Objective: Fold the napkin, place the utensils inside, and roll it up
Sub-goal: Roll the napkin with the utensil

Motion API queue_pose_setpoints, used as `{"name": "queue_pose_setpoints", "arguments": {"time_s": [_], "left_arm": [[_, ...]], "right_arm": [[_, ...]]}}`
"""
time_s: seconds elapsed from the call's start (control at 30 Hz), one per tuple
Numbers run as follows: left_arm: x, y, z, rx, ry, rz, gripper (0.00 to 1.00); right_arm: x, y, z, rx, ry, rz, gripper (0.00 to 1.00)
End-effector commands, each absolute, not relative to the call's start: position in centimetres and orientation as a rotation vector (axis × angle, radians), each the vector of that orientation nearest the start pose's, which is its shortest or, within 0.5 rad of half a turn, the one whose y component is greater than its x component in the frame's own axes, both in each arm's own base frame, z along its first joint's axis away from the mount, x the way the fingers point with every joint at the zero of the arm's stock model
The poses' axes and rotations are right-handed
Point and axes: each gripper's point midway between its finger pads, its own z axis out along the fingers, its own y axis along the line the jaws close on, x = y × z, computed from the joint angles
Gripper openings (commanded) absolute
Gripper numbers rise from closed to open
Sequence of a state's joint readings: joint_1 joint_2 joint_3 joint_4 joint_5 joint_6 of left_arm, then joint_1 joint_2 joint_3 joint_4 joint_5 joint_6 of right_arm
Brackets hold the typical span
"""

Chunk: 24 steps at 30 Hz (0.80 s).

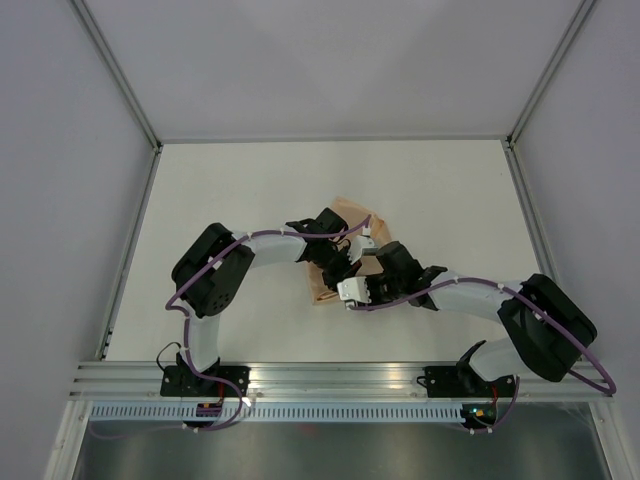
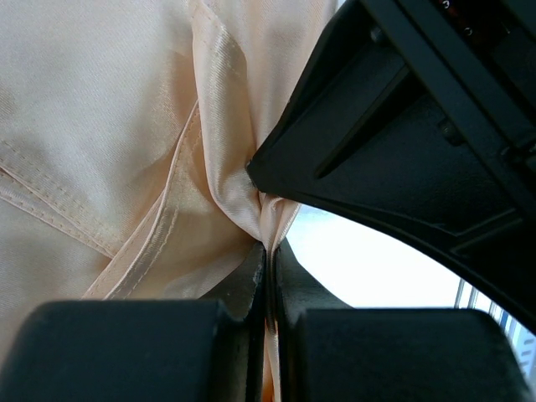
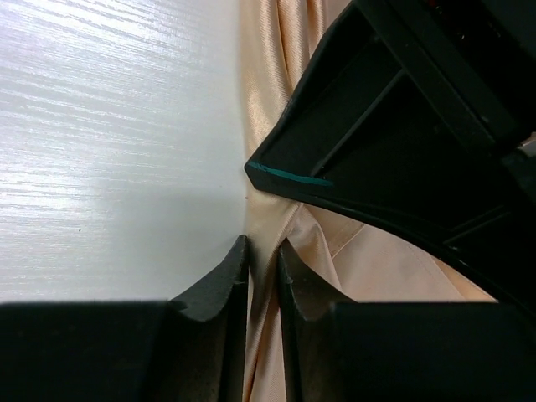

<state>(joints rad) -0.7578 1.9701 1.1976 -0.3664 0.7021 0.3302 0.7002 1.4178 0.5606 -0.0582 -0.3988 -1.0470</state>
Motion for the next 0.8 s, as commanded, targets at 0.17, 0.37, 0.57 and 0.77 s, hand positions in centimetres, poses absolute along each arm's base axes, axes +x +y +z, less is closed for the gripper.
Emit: {"name": "queue_pose_setpoints", "arguments": {"time_s": [0.17, 0.37, 0.57, 0.77], "left_arm": [[20.5, -32.8, -1.4, 1.586, 2.292, -1.023, 0.19], [20.8, -32.6, -1.2, 1.555, 2.314, -1.022, 0.27], [21.6, -32.3, -0.2, 1.494, 2.315, -1.019, 0.33], [22.7, -32.3, 1.3, 1.405, 2.312, -1.043, 0.38]], "right_arm": [[23.1, 23.2, 1.9, -1.979, 1.421, 0.320, 0.08], [23.0, 23.3, 1.9, -1.995, 1.473, 0.365, 0.00], [22.8, 23.3, 2.0, -1.999, 1.535, 0.412, 0.00], [22.8, 23.5, 1.9, -1.990, 1.572, 0.433, 0.00]]}}
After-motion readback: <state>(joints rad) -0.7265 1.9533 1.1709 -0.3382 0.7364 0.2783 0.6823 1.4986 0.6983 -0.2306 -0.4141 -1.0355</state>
